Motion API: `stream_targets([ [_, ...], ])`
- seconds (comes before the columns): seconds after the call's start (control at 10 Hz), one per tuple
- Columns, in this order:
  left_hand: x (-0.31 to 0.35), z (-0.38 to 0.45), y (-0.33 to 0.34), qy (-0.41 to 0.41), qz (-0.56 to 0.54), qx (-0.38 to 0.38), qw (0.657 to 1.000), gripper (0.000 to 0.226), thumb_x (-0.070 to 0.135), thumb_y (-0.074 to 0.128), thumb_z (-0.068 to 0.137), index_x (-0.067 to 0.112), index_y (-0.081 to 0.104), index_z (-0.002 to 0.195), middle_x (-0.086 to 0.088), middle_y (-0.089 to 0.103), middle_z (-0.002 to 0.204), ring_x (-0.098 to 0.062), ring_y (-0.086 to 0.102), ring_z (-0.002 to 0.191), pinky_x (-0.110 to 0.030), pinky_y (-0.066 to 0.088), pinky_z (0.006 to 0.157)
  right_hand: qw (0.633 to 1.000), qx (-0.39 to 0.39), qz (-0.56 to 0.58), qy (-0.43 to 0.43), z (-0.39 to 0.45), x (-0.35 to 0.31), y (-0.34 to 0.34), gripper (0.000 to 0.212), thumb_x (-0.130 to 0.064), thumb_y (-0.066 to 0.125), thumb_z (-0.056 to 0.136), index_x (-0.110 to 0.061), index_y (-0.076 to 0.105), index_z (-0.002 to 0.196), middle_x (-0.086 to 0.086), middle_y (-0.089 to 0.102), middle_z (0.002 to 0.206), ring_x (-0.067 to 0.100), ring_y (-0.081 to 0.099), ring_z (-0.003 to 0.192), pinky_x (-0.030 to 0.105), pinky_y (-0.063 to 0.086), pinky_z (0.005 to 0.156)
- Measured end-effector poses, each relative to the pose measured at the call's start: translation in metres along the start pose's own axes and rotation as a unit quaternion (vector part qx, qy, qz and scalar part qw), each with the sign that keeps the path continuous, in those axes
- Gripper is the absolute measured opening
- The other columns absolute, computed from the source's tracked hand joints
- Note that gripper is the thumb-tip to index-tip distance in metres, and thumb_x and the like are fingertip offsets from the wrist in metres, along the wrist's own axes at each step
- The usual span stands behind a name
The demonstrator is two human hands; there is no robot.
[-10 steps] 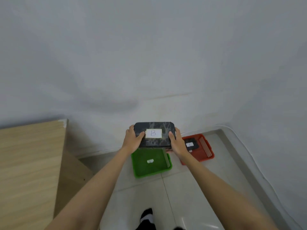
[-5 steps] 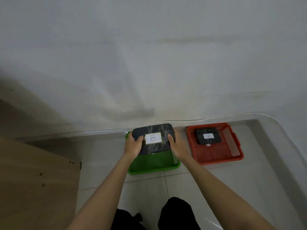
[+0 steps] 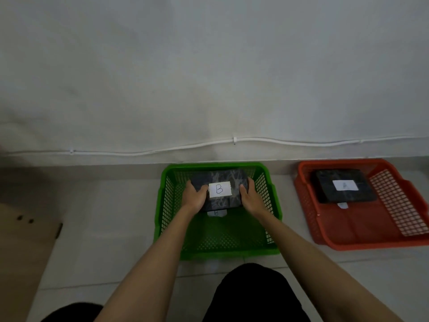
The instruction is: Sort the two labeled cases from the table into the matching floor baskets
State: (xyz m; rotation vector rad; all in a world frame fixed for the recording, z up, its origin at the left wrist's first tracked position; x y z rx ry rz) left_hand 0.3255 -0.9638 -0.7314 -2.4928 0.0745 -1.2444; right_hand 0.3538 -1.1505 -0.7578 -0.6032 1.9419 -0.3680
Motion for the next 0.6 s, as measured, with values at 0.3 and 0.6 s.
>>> stream_targets([
  [0.3,-0.016,0.026,0.000,0.032,0.083,-0.013,0.996,0.065,-0.009,0.042,0.089,0.014,0.028,0.148,-0.017,0.045,0.144,-0.031,0.046,0.129,-0.029,0.031,0.113,0.998,0.018,0.008,0.067,0.022,0.021,0.016,0.062,-0.031,0.049,0.096,-0.019,0.021,0.150,0.021,0.016,0.154,0.038,0.026,0.140,0.042,0.026,0.115],
  [0.6,-0.001,0.023,-0.003,0.023,0.139,0.017,0.990,0.059,0.005,0.047,0.090,0.013,0.032,0.146,-0.023,0.037,0.146,-0.037,0.041,0.131,-0.038,0.032,0.115,0.997,0.010,0.013,0.076,0.017,0.010,0.003,0.063,-0.027,0.050,0.096,-0.012,0.020,0.150,0.020,0.027,0.154,0.036,0.030,0.140,0.048,0.029,0.116],
])
Point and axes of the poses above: each hand's wrist, its own z-axis towards the middle knuckle, its own y-axis out of the palm, x = y × z, the point moved 5 cm from there along z, towards the middle knuckle
